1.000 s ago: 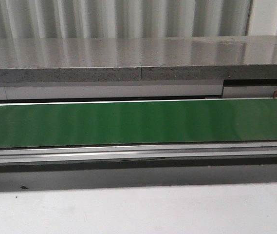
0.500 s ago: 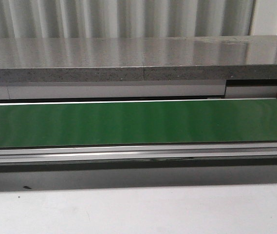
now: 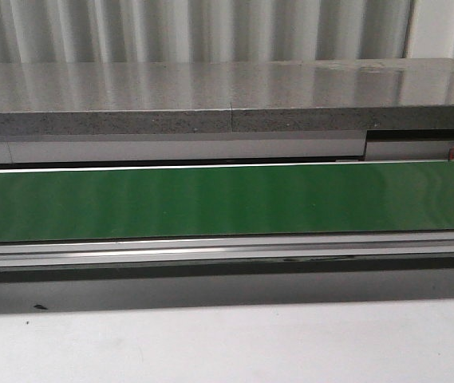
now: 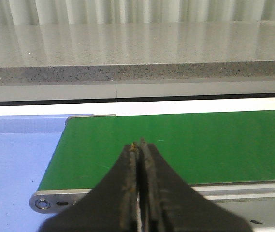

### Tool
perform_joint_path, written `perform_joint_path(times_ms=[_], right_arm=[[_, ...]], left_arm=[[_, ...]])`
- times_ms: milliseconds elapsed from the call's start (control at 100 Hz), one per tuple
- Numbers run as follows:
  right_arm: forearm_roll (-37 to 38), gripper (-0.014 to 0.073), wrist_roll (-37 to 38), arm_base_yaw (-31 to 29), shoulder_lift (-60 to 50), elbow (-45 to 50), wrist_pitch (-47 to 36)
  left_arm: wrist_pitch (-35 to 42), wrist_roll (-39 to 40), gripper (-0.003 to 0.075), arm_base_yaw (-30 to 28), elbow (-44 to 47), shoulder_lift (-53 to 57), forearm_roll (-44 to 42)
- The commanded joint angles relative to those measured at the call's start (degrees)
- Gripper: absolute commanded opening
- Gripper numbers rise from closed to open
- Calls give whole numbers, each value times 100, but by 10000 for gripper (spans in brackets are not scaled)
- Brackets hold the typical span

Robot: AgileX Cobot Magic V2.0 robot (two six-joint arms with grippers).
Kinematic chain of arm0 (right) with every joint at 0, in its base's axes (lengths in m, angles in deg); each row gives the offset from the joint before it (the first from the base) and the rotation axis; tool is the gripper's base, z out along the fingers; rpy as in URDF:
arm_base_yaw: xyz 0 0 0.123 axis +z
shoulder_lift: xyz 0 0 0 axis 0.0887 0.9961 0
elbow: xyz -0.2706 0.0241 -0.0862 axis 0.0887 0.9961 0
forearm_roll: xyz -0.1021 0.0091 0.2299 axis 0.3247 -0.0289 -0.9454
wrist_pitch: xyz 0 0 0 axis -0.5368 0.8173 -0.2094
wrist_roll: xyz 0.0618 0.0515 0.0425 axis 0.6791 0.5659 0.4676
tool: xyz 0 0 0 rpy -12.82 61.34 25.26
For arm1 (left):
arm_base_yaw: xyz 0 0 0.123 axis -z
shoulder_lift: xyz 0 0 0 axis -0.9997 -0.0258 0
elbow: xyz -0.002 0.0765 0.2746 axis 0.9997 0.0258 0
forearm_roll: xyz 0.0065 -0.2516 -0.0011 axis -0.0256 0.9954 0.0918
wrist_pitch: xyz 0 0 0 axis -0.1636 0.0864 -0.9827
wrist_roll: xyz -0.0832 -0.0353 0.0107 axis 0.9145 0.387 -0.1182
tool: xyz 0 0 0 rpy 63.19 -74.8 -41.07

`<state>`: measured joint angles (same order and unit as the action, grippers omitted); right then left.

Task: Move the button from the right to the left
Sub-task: 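Lift the button and set it on the conveyor belt with the right gripper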

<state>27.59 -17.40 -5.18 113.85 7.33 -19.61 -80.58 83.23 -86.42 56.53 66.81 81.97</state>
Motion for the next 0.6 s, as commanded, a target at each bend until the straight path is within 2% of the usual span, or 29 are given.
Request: perform_joint_path(times_ms=[0,40,160,260,590], right_arm=[[-53,440,-236,191,-575,-62,-134],[-35,383,-236,274,-697,15,-212],[-10,107,-236,534,-1139,340,-468],[7,-76,-264,697,-1483,665,-737],[20,-69,-386,881,-2745,1898,-1636]], left_arm=[[482,16,-20,-9,229,165,40],[482,16,-20,-9,229,165,40],[482,16,-20,-9,229,165,40],[482,16,-20,-9,229,165,40],[482,16,-21,-9,229,165,40]])
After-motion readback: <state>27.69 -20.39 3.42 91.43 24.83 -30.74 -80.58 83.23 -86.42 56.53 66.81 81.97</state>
